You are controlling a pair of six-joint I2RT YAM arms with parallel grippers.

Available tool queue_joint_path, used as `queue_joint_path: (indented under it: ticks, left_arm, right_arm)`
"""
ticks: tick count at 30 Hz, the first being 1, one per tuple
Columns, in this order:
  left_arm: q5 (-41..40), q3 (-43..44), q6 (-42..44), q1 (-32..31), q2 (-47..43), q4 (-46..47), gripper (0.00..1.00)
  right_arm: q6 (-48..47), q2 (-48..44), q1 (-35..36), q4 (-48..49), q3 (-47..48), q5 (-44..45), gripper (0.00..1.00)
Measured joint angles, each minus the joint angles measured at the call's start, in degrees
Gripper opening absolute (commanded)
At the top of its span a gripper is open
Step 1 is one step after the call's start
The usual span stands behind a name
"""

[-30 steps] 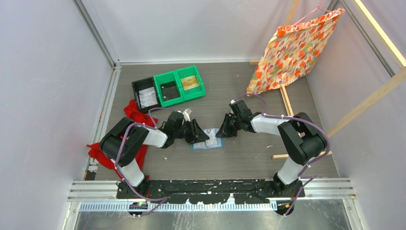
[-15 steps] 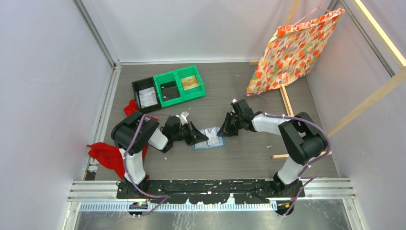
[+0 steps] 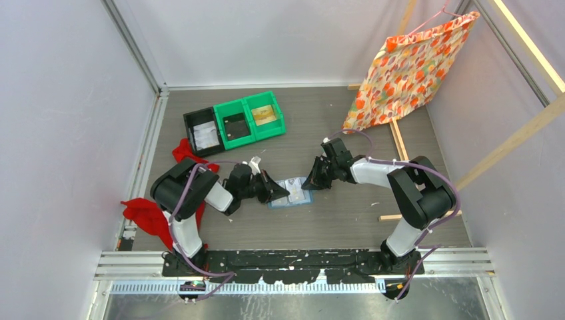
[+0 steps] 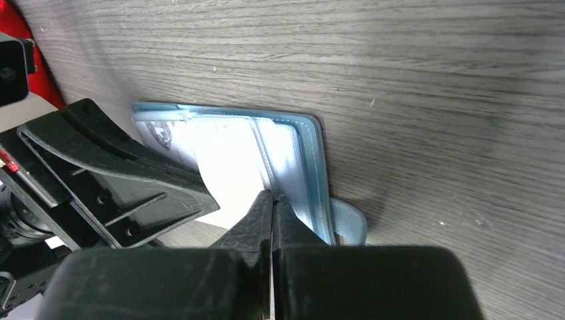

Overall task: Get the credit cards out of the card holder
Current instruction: Remove the credit card from the card holder.

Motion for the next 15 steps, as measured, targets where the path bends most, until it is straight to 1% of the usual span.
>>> queue_joint_path:
  ticks: [5, 15]
  left_arm:
    - [-1.7, 0.0, 1.2, -0.2, -1.9, -2.8, 0.01]
    - [-4.4, 0.0, 4.6, 0.2, -8.3, -12.4, 0.01]
  right_arm:
    - [0.0, 0.0, 0.0, 0.0, 0.0, 0.0, 0.01]
    - [0.0, 0.0, -0.1, 0.0, 0.0, -0.1, 0.01]
